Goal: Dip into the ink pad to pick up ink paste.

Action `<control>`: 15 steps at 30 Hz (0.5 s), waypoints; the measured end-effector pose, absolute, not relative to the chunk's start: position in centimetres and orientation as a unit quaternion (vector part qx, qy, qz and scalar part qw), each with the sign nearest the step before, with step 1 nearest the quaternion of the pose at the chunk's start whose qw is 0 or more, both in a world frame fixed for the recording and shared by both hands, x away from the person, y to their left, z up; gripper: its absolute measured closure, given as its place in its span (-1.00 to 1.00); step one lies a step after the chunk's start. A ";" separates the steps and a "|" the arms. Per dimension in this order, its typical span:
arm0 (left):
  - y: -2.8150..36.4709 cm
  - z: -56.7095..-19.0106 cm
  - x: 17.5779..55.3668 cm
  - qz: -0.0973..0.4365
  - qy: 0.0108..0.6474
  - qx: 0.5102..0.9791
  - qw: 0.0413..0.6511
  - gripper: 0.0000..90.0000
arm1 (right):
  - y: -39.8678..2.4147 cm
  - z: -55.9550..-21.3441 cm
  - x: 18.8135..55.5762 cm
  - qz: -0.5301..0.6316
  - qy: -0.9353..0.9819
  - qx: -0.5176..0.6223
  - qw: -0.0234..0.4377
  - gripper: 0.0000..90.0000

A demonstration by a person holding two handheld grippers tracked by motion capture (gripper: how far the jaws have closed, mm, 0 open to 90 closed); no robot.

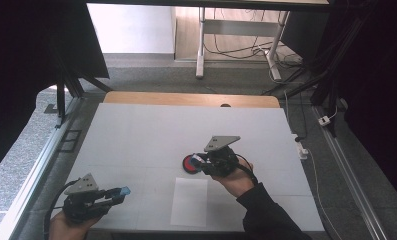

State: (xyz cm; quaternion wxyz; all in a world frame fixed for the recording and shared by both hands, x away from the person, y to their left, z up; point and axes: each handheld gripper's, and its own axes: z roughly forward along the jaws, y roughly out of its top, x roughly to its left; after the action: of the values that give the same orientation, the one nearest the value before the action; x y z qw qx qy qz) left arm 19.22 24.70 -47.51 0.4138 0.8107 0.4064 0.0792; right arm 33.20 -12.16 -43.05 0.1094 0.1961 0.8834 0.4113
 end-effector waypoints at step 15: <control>24.7 -47.5 19.3 0.074 0.403 0.811 0.416 0.52 | -10.9 -45.5 36.7 0.373 0.894 0.223 0.111 0.58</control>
State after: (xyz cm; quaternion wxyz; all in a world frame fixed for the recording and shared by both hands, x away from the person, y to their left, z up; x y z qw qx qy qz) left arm 19.26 24.74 -47.54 0.4165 0.8115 0.4032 0.0743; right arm 36.66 -10.91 -45.45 0.1114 0.2232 0.8935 0.3733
